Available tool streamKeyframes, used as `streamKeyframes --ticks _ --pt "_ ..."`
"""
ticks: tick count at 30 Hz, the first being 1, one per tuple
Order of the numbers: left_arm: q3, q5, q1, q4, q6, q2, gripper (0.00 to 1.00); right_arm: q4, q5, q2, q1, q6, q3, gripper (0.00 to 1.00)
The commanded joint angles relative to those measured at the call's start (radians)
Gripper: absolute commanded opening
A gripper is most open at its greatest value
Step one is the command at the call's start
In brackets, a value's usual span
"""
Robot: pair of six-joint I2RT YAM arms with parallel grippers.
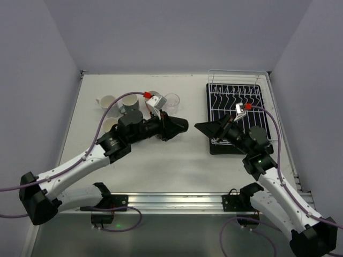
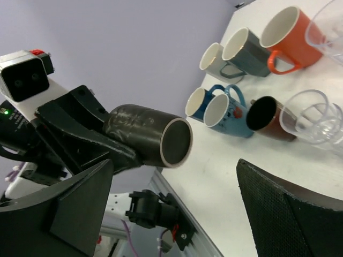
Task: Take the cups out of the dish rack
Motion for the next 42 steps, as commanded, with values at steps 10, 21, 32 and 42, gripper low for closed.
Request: streamKeyframes --ticks 10,21,32,42 --pt "-0.013 -0.366 -0.013 -0.707 0.191 -0.114 0.00 -0.422 0.187 -0.217 0.001 -0.288 0.048 0.99" --pt "-0.030 -0.544 -0.111 -0.687 0.180 0.177 0.00 -0.486 0.226 -0.246 0.001 -0.335 0.060 0.99" --pt "-0.026 -0.531 -0.125 -0.667 0.217 0.337 0.13 -0.528 0.264 -0.283 0.000 -0.360 0.066 0.99" --pt "-0.004 -0.541 -0.125 -0.675 0.228 0.353 0.33 -0.567 0.286 -0.318 0.000 -0.369 0.097 0.99"
